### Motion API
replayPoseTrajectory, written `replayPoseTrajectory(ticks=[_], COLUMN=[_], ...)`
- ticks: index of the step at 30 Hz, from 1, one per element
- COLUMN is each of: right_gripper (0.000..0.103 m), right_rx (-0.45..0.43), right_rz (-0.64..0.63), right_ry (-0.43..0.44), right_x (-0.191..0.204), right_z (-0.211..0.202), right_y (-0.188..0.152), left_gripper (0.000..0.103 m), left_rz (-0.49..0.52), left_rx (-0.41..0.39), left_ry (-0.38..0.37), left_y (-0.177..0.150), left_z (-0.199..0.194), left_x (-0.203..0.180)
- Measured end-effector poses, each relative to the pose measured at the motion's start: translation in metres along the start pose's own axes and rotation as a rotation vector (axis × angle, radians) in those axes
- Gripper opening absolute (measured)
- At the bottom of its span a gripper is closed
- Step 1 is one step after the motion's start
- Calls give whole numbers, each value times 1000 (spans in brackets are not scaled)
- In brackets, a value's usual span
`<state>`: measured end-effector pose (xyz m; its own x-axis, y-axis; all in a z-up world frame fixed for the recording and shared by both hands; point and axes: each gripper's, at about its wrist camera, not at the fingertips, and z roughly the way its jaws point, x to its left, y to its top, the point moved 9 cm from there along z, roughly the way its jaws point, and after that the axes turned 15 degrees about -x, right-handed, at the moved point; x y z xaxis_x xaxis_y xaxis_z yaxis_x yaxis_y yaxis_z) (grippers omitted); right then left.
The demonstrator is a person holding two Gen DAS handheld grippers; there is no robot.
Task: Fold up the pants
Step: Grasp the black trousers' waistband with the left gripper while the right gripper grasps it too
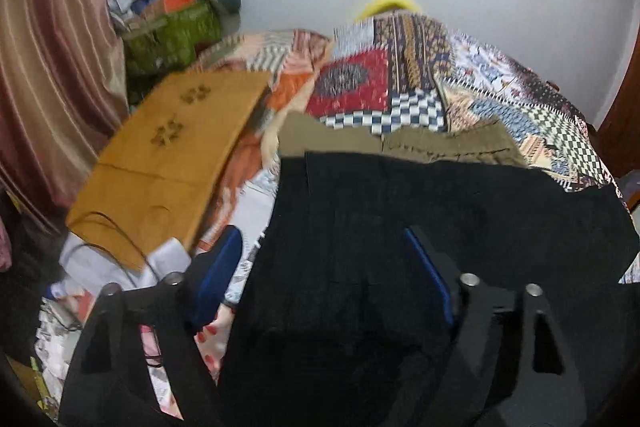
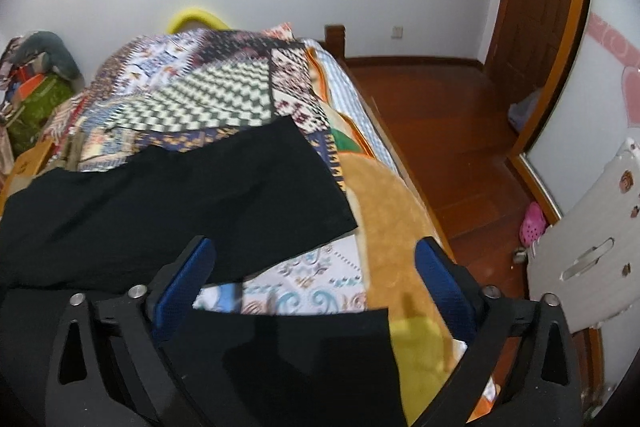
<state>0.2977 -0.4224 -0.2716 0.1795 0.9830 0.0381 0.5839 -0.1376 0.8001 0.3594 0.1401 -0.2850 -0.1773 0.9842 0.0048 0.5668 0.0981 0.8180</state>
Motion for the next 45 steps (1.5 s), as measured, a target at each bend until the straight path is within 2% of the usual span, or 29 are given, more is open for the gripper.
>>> replayPoseTrajectory(ticks=[1,3,7,12,16,18,20,22,24,25,26,28,33,37,41,45], right_gripper=[88,78,74,64,58,52,47,39,25,24,22,19,12,12,12,14], right_rx=[14,44,70,117,120,111,104,99,91,89,85,73,64,87,135,162], right_rz=[1,5,1,2,17,16,3,-9,-14,-6,1,1,-7,8,24,8], right_ry=[-3,7,9,6,28,29,17,-1,-15,-9,-3,4,3,6,9,-5], right_x=[-2,-2,-4,-5,-2,0,0,-1,-4,-5,-6,-6,-7,-16,-18,-16], right_z=[7,22,42,63,69,70,72,71,70,68,67,63,53,43,41,40], right_y=[-1,-4,-9,-20,-22,-21,-20,-19,-17,-16,-16,-15,-17,-30,-49,-46], left_gripper=[71,69,69,69,69,55,37,31,27,23,12,5,4,4,4,5], left_rz=[-3,-2,3,20,-13,-13,20,44,88,105,127,157,151,145,120,96], left_rx=[17,52,100,141,164,158,160,145,128,117,104,78,54,59,87,127], left_ry=[-6,-19,-17,-3,-12,-14,1,7,24,31,46,72,58,54,68,49], left_y=[-3,-7,-10,-10,-10,-8,-6,-3,0,1,3,10,23,25,19,13], left_z=[8,25,56,96,118,124,128,126,122,120,117,110,100,101,112,118], left_x=[0,1,7,13,14,12,9,6,3,2,2,4,9,11,16,18])
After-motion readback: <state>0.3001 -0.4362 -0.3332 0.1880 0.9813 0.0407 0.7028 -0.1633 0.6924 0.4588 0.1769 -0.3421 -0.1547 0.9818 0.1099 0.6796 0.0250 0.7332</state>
